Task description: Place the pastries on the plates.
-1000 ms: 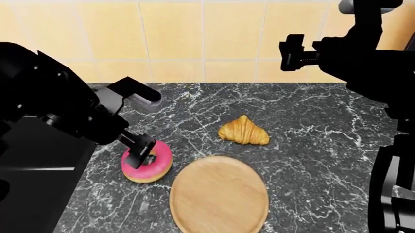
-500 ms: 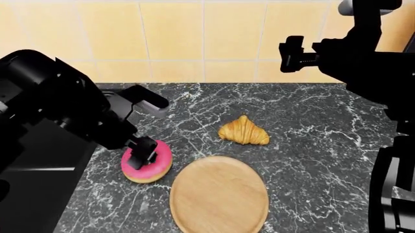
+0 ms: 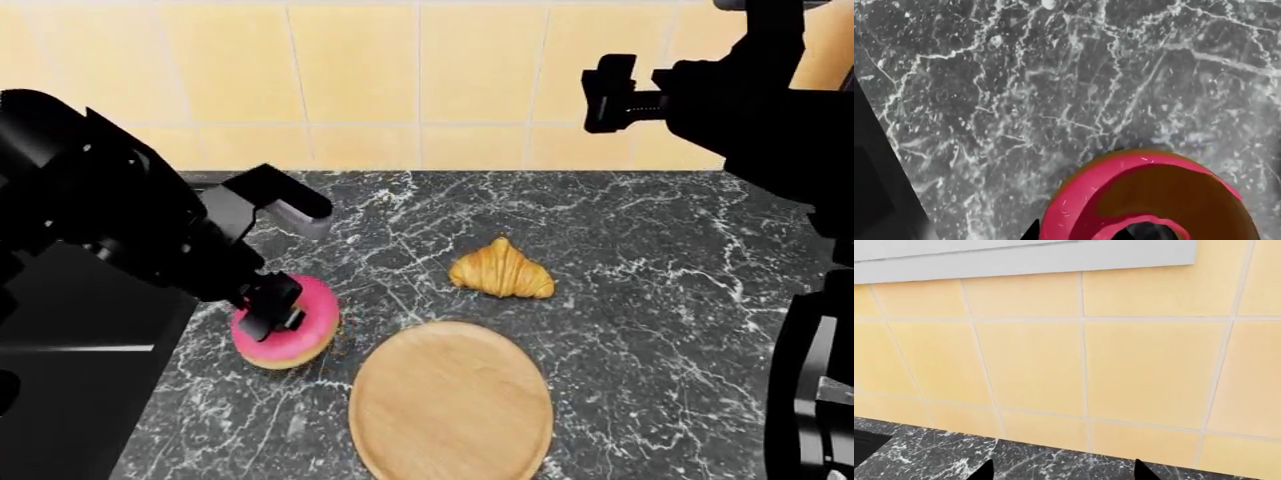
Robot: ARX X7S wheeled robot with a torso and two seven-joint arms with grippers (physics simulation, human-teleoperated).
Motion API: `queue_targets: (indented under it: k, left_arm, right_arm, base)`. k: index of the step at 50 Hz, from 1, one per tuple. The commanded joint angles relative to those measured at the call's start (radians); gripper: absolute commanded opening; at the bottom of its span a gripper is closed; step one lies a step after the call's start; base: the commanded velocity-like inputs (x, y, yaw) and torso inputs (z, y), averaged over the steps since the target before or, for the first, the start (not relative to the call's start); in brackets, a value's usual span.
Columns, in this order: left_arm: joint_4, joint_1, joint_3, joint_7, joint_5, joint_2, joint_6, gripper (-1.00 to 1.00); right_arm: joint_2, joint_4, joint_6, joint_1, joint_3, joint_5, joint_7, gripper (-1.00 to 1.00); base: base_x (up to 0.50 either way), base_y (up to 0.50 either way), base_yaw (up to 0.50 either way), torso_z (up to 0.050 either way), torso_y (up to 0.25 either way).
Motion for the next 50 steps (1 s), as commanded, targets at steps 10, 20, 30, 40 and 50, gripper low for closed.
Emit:
queue_targets:
  k: [10,20,30,40,50]
  left_arm:
    - [0.146,-0.071,-0.089,-0.096,-0.124,-0.028,-0.014,-1.0]
    - [0.276,-0.067,-0.128,-0.171,-0.239,0.006,-0.01,-1.0]
    - [0.365,-0.064,-0.145,-0.281,-0.371,0.074,0.003,-1.0]
    - [0.386,-0.043,-0.143,-0.331,-0.435,0.165,0.044,-1.0]
    - [0.411,-0.044,-0.143,-0.348,-0.48,0.202,0.06,-1.0]
  right_arm:
    - [-0.003,0.002,-0.008,0.04,-0.01,0.001,0.005,1.0]
    - [-0.009,0.025,-0.027,0.047,-0.026,0.0,-0.006,1.0]
    - [-0.003,0.003,-0.007,0.038,-0.018,0.011,0.002,1.0]
    - [-0.008,0.002,-0.011,0.031,-0.013,0.016,0.006,1.0]
    - [-0.015,0.024,-0.022,0.042,-0.025,0.014,0.003,1.0]
  base:
    - [0.0,0.0,0.0,0.0,0.0]
    - [0.0,0.0,0.0,0.0,0.0]
    - [0.0,0.0,0.0,0.0,0.0]
    - [0.0,0.0,0.0,0.0,0.0]
    - [0.0,0.0,0.0,0.0,0.0]
